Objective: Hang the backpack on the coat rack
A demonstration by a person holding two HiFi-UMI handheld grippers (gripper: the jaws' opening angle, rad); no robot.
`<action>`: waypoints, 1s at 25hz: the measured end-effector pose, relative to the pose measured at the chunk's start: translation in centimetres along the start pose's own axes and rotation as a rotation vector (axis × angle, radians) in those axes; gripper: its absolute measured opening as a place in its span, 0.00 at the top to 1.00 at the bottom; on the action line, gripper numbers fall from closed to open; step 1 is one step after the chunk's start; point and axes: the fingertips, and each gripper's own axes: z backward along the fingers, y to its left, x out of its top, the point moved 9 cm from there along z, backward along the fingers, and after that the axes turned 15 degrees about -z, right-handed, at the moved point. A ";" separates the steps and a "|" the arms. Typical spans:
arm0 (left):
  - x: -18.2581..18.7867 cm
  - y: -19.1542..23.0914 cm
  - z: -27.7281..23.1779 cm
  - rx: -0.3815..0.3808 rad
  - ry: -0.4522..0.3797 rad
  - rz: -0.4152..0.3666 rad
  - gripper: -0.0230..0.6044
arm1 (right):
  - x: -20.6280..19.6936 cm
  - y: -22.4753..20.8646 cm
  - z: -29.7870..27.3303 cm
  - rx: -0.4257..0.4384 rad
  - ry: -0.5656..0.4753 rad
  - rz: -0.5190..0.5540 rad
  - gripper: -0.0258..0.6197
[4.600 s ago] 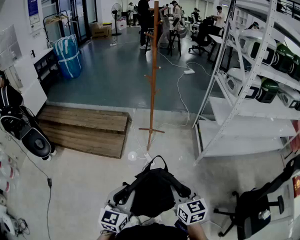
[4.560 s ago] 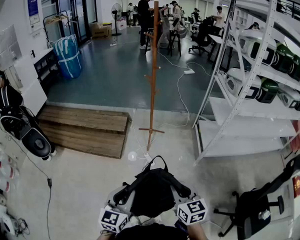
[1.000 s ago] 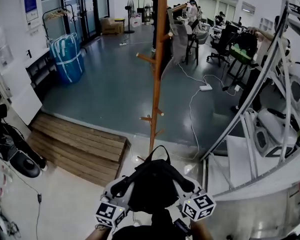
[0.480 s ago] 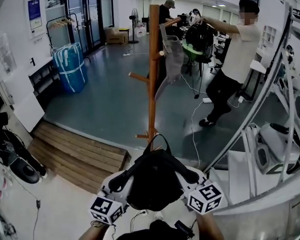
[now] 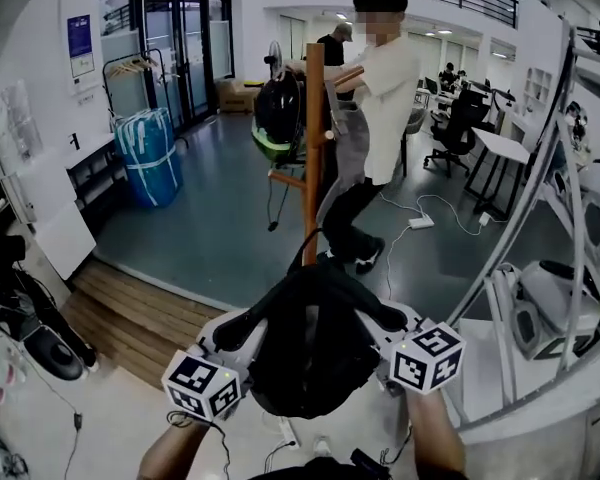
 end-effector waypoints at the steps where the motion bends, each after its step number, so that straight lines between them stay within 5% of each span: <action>1: 0.6 0.5 -0.1 -0.004 -0.009 -0.010 0.82 | 0.7 0.2 -0.2 0.003 -0.006 0.002 0.88; 11: 6.6 4.0 -1.4 -0.006 -0.086 -0.059 0.82 | 7.2 1.4 -1.6 0.030 -0.046 0.023 0.88; 25: 10.3 6.4 -4.8 0.014 -0.166 -0.063 0.82 | 13.0 0.5 -2.9 0.040 -0.090 0.078 0.88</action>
